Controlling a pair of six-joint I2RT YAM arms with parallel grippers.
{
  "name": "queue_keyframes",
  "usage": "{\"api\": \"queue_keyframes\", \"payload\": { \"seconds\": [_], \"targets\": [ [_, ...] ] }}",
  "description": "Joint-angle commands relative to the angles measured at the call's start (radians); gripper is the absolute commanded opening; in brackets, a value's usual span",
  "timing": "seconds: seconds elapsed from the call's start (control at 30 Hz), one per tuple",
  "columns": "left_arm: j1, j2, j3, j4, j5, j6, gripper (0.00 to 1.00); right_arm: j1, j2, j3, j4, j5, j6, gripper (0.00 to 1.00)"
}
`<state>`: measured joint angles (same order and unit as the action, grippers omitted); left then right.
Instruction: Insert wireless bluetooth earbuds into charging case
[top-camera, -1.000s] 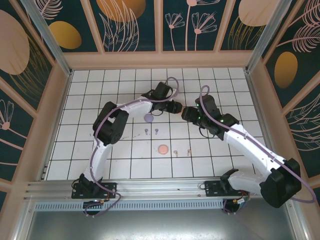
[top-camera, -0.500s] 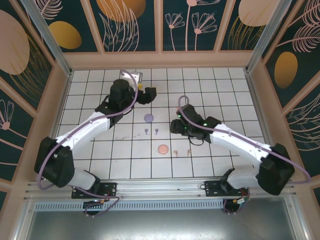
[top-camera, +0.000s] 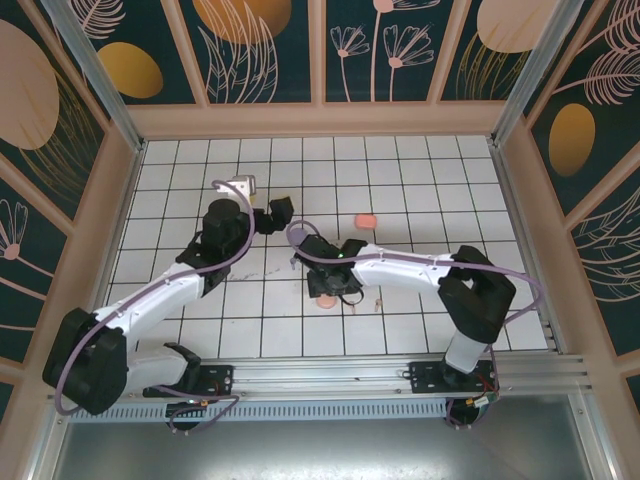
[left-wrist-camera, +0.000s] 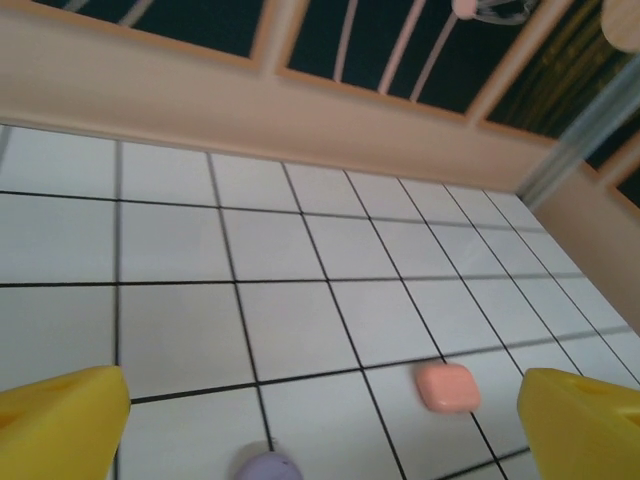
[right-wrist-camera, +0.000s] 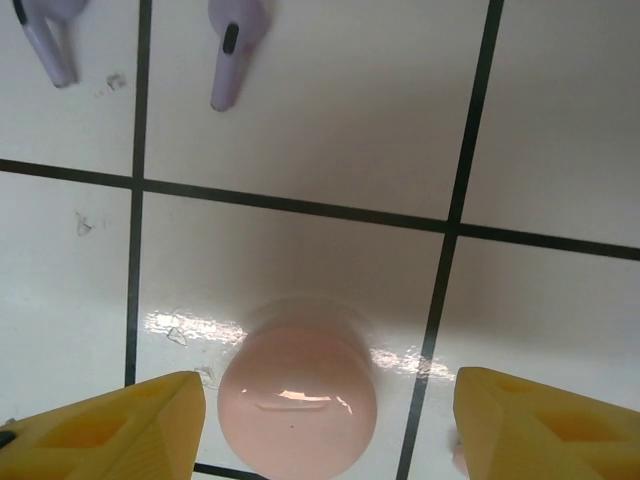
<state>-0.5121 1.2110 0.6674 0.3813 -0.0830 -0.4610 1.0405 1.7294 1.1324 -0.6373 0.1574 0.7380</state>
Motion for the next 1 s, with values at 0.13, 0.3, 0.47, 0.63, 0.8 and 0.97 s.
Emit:
{"api": "queue_keyframes", "payload": {
  "seconds": [0.13,0.3,0.47,0.63,0.8,0.97],
  "targets": [
    [0.018,-0.092,-0.070,0.086,-0.198,-0.079,0.99,0.035,0.081,0.052,-0.044,0.007,0.072,0.67],
    [0.020,-0.095,-0.066,0.074,-0.187,-0.088,0.99,0.039,0.113,0.066,-0.044,0.005,0.081,0.67],
    [0.020,-0.078,-0.036,0.038,-0.175,-0.099,0.99,0.039,0.132,0.070,-0.041,0.005,0.085,0.65],
    [0.020,-0.067,-0.011,0.016,-0.158,-0.095,0.99,0.040,0.150,0.066,-0.029,-0.001,0.083,0.63],
    [0.020,-0.071,-0.009,0.013,-0.152,-0.087,0.99,0.038,0.172,0.064,-0.015,-0.008,0.078,0.54],
    [0.020,-0.076,-0.009,0.004,-0.149,-0.079,0.99,0.038,0.160,0.069,-0.012,-0.008,0.076,0.40]
  ]
}}
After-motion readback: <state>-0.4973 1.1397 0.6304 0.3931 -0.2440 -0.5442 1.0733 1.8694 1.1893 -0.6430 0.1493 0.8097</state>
